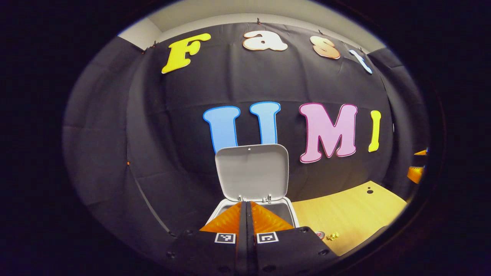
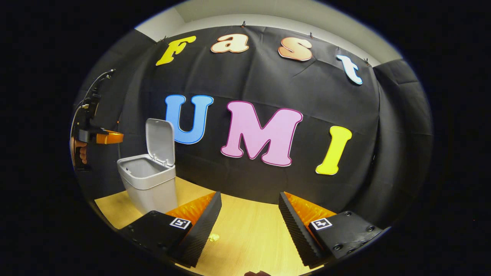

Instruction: Press the lid of the desktop garbage bin to open it, pick up the crumpled paper on the desktop and throw it into the bin, then pick up the pop can on the desktop and drop it into the bin, and finally close the garbage bin lid.

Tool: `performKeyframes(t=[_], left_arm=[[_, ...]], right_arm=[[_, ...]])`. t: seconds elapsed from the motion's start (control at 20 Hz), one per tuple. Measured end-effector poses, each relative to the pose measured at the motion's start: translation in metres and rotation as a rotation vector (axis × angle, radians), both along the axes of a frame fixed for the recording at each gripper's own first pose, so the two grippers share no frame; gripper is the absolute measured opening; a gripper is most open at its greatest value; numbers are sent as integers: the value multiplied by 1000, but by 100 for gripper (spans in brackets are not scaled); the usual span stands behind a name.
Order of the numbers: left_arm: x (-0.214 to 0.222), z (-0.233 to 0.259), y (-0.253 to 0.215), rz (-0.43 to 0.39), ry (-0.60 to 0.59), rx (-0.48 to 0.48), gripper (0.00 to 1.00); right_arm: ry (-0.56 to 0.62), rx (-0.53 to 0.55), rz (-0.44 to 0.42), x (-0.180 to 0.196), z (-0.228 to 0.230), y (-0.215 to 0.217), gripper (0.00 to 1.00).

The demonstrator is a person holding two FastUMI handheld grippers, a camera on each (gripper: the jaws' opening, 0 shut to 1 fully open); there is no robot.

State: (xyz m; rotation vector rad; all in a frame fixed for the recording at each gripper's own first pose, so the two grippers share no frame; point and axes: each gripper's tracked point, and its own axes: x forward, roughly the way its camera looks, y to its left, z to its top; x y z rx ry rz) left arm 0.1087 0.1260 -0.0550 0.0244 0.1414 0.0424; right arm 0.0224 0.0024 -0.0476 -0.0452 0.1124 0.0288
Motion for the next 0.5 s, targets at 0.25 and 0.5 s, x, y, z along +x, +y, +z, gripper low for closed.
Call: performKeyframes(t=[0.25, 0.5], left_arm=[[-46, 31, -8, 15, -66, -33, 5], [-93, 40, -16, 24, -72, -88, 7]], right_arm=[[37, 5, 39, 19, -22, 10, 97], [154, 52, 96, 46, -75, 29, 97]])
